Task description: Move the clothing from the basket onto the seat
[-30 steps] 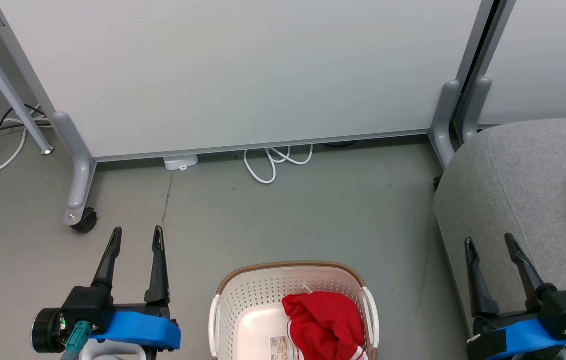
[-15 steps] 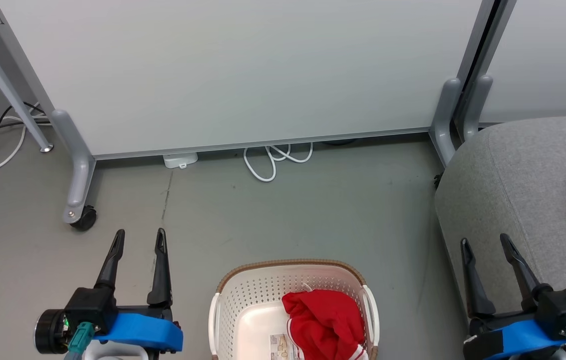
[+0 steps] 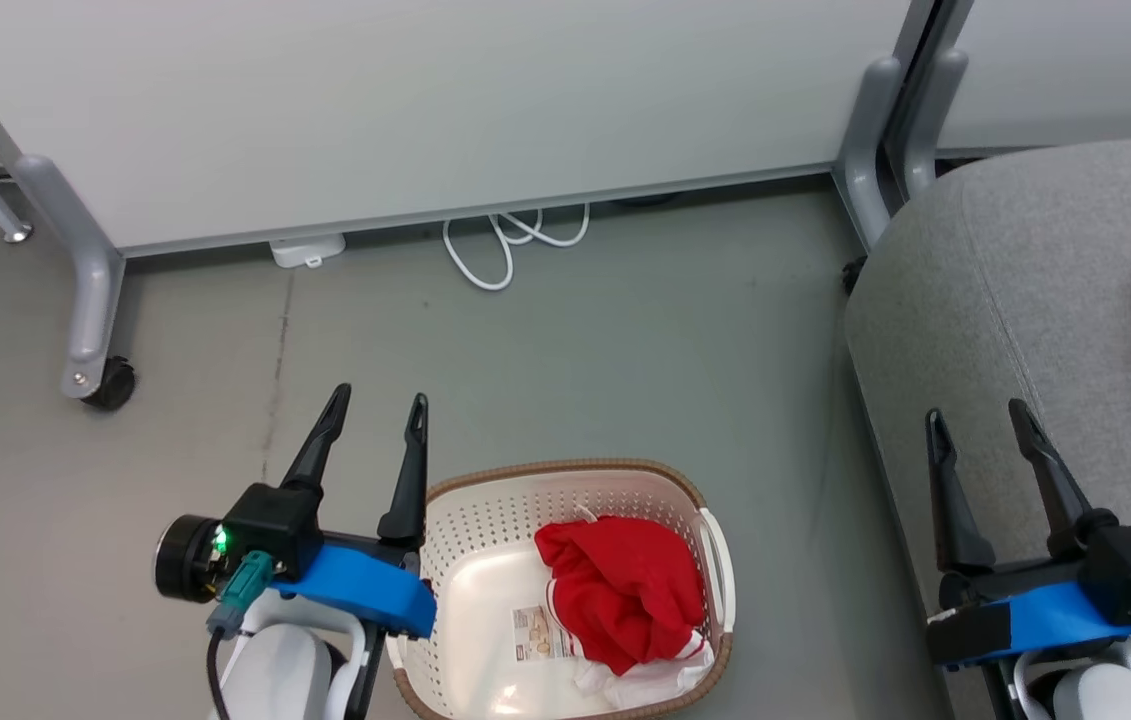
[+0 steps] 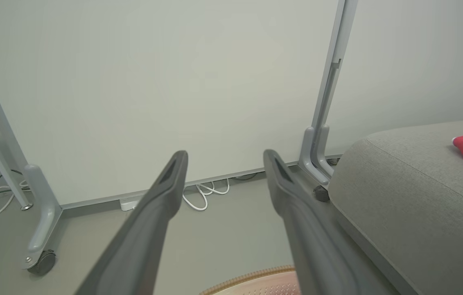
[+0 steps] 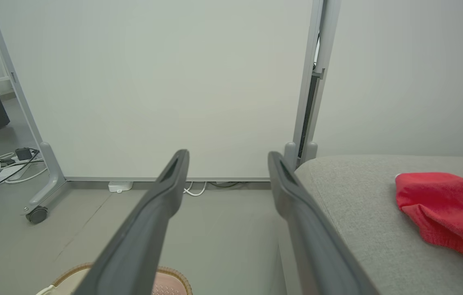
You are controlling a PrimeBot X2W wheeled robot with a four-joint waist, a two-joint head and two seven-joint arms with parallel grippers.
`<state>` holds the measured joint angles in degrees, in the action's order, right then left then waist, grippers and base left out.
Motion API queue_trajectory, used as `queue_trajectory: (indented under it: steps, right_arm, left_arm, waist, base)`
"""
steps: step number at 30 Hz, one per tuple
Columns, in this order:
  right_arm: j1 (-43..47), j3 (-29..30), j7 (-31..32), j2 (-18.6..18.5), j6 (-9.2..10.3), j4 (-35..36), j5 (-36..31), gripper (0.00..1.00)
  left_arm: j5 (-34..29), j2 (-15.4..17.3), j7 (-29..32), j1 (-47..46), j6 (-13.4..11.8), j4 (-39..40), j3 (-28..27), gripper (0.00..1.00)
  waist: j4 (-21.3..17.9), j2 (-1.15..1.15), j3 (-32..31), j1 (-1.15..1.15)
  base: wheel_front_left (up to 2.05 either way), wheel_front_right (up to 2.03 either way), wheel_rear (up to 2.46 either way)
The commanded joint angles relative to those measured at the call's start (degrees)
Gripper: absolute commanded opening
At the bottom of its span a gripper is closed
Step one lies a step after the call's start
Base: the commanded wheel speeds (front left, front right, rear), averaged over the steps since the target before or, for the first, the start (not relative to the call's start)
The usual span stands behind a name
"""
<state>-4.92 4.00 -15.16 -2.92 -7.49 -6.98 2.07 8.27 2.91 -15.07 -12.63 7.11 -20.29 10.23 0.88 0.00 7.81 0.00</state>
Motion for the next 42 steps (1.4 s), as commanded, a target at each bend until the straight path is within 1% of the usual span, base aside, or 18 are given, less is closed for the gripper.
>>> queue_trajectory:
  steps: [1,5,9,10,11,13,20,24,25,28,34,42]
  right_arm:
    - [-1.25,0.2,0.02,0.04,-0.01,0.3,-0.41,1.0]
    - [-3.4,0.5,0.02,0.04,-0.01,0.82,-0.57,1.0]
    - [-5.4,0.58,0.02,0.05,-0.01,1.49,-0.55,1.0]
    - [-5.4,0.58,0.02,0.05,-0.01,1.49,-0.55,1.0]
    - [-6.34,0.59,0.02,0.04,-0.01,1.75,-0.46,1.0]
    - [-7.28,0.38,0.02,0.05,-0.01,2.07,-0.44,1.0]
    - [-10.58,-0.23,0.02,0.04,-0.01,3.21,-0.41,1.0]
    - [-12.41,-0.72,0.02,0.05,-0.01,3.97,-0.34,1.0]
    - [-12.41,-0.72,0.02,0.05,-0.01,3.97,-0.34,1.0]
    - [-13.77,-1.1,0.02,0.05,-0.01,4.72,-0.4,1.0]
    - [-16.72,-1.59,0.02,0.05,-0.01,5.93,-0.84,1.0]
    - [-19.47,-2.22,0.02,0.05,-0.01,7.54,-0.46,1.0]
  left_arm:
    - [0.39,0.0,-0.15,-1.99,0.45,-1.16,0.92,1.0]
    - [0.83,0.15,-0.14,-6.22,0.35,-5.16,5.0,1.0]
    - [1.97,1.41,-0.15,-10.34,0.36,-9.24,9.47,1.0]
    - [1.97,1.41,-0.15,-10.34,0.36,-9.24,9.47,1.0]
    - [2.45,2.04,-0.15,-12.5,0.37,-11.57,12.04,1.0]
    - [2.82,2.62,-0.15,-14.77,0.37,-13.56,14.21,1.0]
    - [4.17,4.48,-0.14,-22.26,0.37,-21.99,22.48,1.0]
    - [4.79,5.49,-0.15,-25.82,0.37,-25.51,27.21,1.0]
    - [4.79,5.49,-0.15,-25.82,0.37,-25.51,27.21,1.0]
    - [5.37,6.18,-0.15,-28.56,0.38,-28.72,30.78,1.0]
    - [6.55,6.83,-0.15,-33.84,0.38,-35.71,37.7,1.0]
    - [9.48,6.34,0.21,-39.7,0.38,-44.0,47.28,1.0]
  waist:
    - [-1.75,0.0,2.63,0.0]
    - [-3.49,0.0,6.18,0.0]
    - [-5.11,0.0,9.82,0.0]
    - [-5.11,0.0,9.82,0.0]
    - [-5.78,0.0,11.67,0.0]
    - [-6.35,0.0,13.58,0.0]
    - [-7.83,0.0,19.92,0.0]
    - [-8.56,0.0,23.51,0.0]
    - [-8.56,0.0,23.51,0.0]
    - [-9.01,0.0,26.31,0.0]
    - [-9.75,0.0,31.82,0.0]
    - [-10.83,0.0,38.07,0.0]
  base:
    - [0.0,0.0,0.0]
    - [0.0,0.0,0.0]
    - [0.0,0.0,0.0]
    - [0.0,0.0,0.0]
    - [0.0,0.0,0.0]
    - [0.0,0.0,0.0]
    - [0.0,0.0,0.0]
    - [0.0,0.0,0.0]
    - [0.0,0.0,0.0]
    - [0.0,0.0,0.0]
    - [0.0,0.0,0.0]
    - [0.0,0.0,0.0]
